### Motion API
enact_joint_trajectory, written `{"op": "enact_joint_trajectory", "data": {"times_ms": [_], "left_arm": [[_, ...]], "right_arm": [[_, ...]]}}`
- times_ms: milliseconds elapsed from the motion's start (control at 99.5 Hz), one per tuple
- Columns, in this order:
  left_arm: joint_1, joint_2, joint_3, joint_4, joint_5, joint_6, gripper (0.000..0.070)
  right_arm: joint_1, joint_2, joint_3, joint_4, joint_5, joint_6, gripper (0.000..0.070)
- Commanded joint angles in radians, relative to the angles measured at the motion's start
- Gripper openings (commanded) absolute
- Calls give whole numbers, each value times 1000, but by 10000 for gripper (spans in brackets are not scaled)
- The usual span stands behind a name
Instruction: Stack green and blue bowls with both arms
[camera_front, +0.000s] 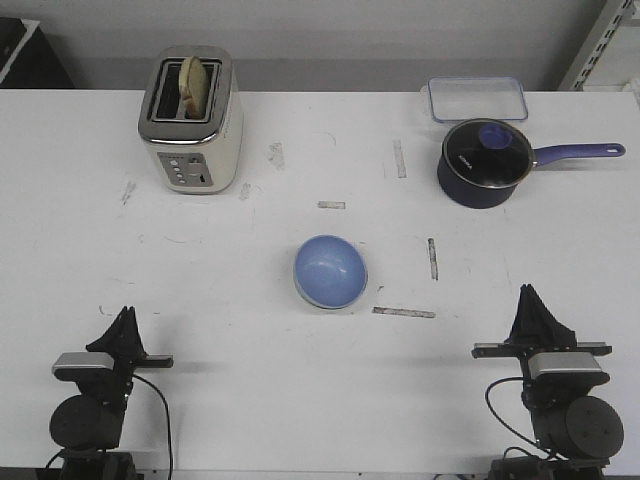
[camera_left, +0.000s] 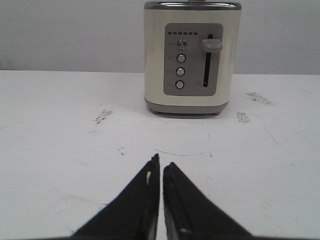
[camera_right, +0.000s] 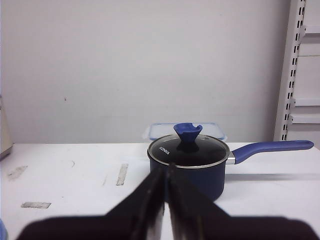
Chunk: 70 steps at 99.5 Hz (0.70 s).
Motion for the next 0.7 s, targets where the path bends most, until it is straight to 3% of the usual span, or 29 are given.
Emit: {"op": "enact_joint_trajectory", "data": {"times_ms": [0,694], "left_arm": [[2,-2,-21,10,1,11,3],[2,-2,-21,10,1,11,3]], "right_arm": [[1,-5,2,8,-1,-5,2],[1,-8,2,-6,-1,-6,2]]}}
